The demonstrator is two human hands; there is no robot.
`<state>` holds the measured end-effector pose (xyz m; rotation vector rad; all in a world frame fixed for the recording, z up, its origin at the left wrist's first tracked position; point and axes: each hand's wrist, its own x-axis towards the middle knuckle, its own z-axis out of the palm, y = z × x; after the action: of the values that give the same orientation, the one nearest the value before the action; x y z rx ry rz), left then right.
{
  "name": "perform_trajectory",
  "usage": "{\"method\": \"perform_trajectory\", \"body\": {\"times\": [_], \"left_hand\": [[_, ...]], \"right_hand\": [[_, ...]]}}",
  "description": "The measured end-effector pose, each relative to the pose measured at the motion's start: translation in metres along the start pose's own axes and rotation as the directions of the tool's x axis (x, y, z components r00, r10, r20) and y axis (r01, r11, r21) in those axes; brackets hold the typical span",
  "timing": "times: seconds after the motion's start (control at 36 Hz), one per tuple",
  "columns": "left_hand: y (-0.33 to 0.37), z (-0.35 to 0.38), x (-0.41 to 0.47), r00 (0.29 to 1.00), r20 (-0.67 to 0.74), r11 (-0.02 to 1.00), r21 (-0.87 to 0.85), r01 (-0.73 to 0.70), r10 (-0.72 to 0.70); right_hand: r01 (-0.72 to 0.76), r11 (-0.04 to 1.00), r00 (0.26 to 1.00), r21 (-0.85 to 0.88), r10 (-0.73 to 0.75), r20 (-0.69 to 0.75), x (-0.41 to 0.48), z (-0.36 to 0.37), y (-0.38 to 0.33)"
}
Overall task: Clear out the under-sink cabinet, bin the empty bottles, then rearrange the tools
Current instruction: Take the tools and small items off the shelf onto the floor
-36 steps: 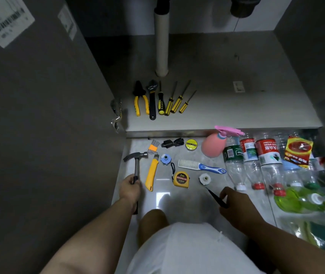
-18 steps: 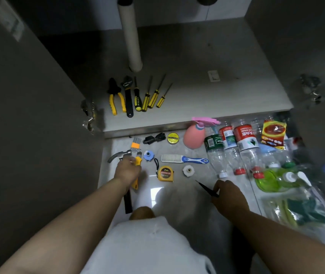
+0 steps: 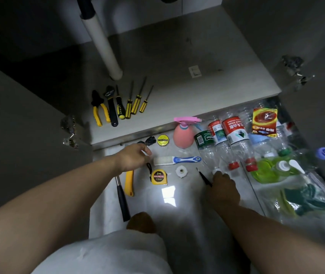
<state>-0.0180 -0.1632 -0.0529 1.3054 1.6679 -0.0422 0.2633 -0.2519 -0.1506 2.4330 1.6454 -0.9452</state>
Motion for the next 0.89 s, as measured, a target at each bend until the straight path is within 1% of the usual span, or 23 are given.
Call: {"method": "perform_trajectory", "body": {"times": [0.08,0.14,0.19,0.25,0.33,0.42,0.5,0.56,0.61,0.67,0.72,0.81,0.89], "left_hand": [[-0.003,0.007,0.0,0.998,-0.055,0.999,0.021,-0.035,0.037],[-0.008,0.01,0.001,0.992,-0.111,0.997,0.052,-0.054,0.06],[-0.014,0.009,0.002,0.976,-0.206,0.996,0.075,-0.053,0.068],[-0.021,0.002,0.006,0.934,-0.351,0.997,0.066,-0.05,0.07],[-0.03,-0.015,0.017,0.838,-0.543,0.998,0.044,-0.04,0.058],[-0.037,-0.037,0.032,0.755,-0.655,1.0,-0.007,-0.009,0.002],[-0.042,-0.06,0.051,0.698,-0.714,0.998,-0.025,0.061,-0.061],[-0.042,-0.076,0.066,0.654,-0.75,0.993,-0.022,0.12,-0.096],[-0.042,-0.09,0.081,0.648,-0.747,0.985,-0.054,0.164,-0.148],[-0.043,-0.102,0.096,0.657,-0.711,0.968,-0.16,0.196,-0.25],[-0.045,-0.109,0.109,0.651,-0.689,0.947,-0.203,0.248,-0.318],[-0.048,-0.113,0.124,0.627,-0.706,0.932,-0.137,0.336,-0.329],[-0.048,-0.117,0.131,0.599,-0.713,0.922,-0.188,0.337,-0.365]], "right_hand": [[0.016,0.997,1.0,0.077,-0.016,-0.002,0.0,0.003,-0.004],[0.082,0.985,0.996,0.152,-0.086,0.017,-0.001,0.005,-0.01],[0.177,0.954,0.981,0.242,-0.19,0.029,-0.002,0.005,-0.019],[0.271,0.915,0.957,0.298,-0.288,0.015,-0.004,0.004,-0.031],[0.394,0.859,0.912,0.326,-0.41,-0.02,-0.007,0.001,-0.054],[0.477,0.797,0.863,0.371,-0.504,-0.025,-0.005,-0.006,-0.082],[0.548,0.725,0.812,0.418,-0.581,-0.056,0.002,-0.016,-0.112],[0.571,0.703,0.795,0.424,-0.602,-0.073,0.009,-0.023,-0.13],[0.575,0.692,0.787,0.437,-0.613,-0.066,0.016,-0.03,-0.144],[0.586,0.672,0.772,0.453,-0.632,-0.06,0.023,-0.034,-0.156],[0.593,0.659,0.763,0.462,-0.643,-0.064,0.029,-0.035,-0.164],[0.6,0.664,0.765,0.446,-0.64,-0.077,0.035,-0.034,-0.172],[0.562,0.678,0.789,0.474,-0.612,-0.059,0.035,-0.031,-0.178]]}}
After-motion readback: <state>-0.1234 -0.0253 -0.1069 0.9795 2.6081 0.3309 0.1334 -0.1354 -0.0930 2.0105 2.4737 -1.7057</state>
